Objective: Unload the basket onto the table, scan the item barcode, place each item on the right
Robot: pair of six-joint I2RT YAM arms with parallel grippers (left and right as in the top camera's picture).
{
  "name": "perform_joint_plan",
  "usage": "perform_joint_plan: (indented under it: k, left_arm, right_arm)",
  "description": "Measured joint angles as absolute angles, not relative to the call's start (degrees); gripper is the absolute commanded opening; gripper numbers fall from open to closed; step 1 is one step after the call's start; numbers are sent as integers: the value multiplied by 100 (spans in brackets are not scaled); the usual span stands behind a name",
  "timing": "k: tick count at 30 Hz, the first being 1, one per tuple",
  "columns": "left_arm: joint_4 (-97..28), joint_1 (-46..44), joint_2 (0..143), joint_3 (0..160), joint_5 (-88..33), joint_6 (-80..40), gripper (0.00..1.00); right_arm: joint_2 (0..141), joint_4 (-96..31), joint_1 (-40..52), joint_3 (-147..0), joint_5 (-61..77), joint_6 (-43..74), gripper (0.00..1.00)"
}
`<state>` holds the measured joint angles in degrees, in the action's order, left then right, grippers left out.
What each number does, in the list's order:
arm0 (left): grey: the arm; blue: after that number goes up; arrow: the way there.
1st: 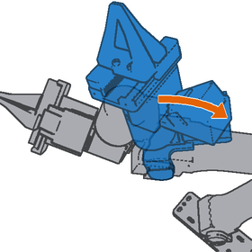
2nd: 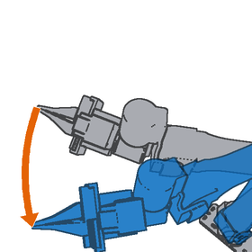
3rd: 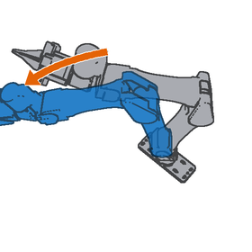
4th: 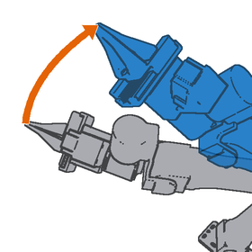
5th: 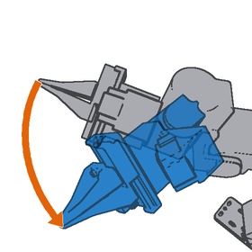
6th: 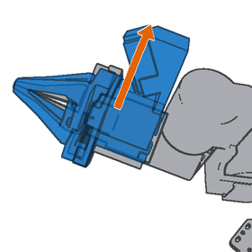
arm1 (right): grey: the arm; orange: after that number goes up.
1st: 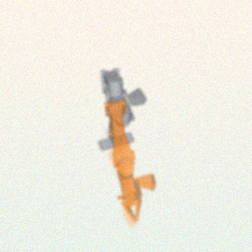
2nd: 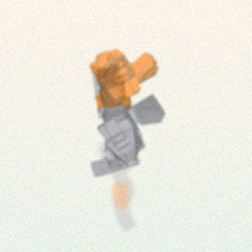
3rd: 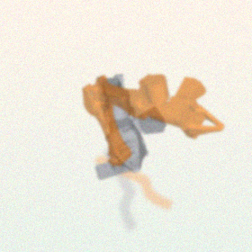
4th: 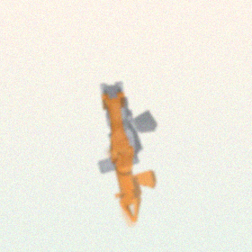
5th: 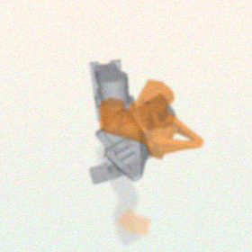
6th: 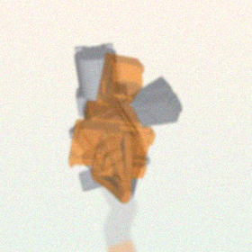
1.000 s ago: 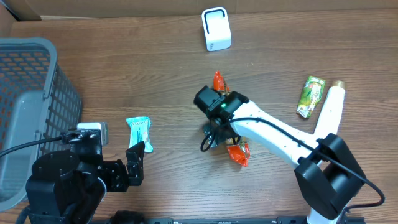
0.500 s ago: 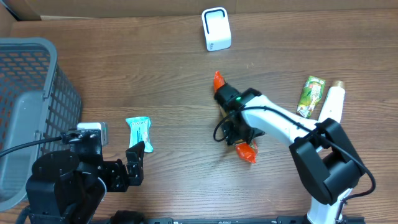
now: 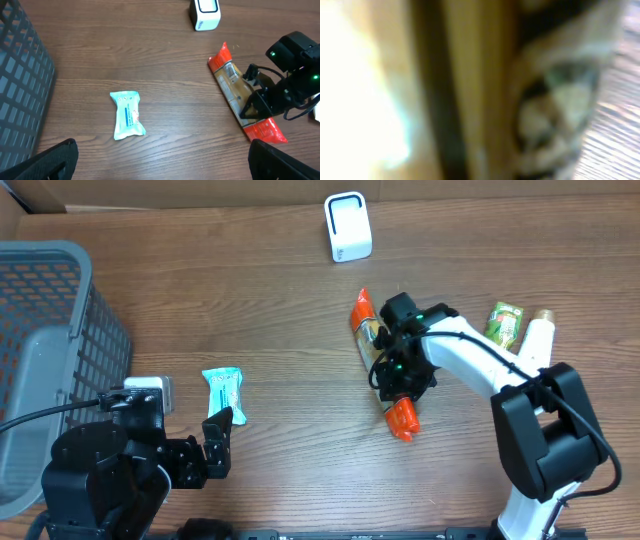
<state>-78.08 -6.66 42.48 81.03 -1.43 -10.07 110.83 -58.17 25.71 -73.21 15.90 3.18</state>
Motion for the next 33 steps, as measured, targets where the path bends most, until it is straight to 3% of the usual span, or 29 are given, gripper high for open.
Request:
perform_joint_plan:
  k: [11, 21, 27, 33]
  left_arm:
    - [-7808, -666, 4248, 8103, -143, -1007, 100]
    - [-7808, -666, 4248, 8103, -143, -1007, 100]
    - [-7808, -666, 4248, 8103, -143, -1007, 100]
    - [-7811, -666, 4248, 8103, -143, -1007, 100]
  right_arm:
    - [9813, -6001, 2303, -7323, 3590, -899, 4]
    - [8809, -6163, 2281, -7338, 4056, -1041, 3]
    - [8772, -6466, 2292, -7688, 3336, -390, 3]
    - [9539, -7651, 2453, -10667, 1546, 185, 4]
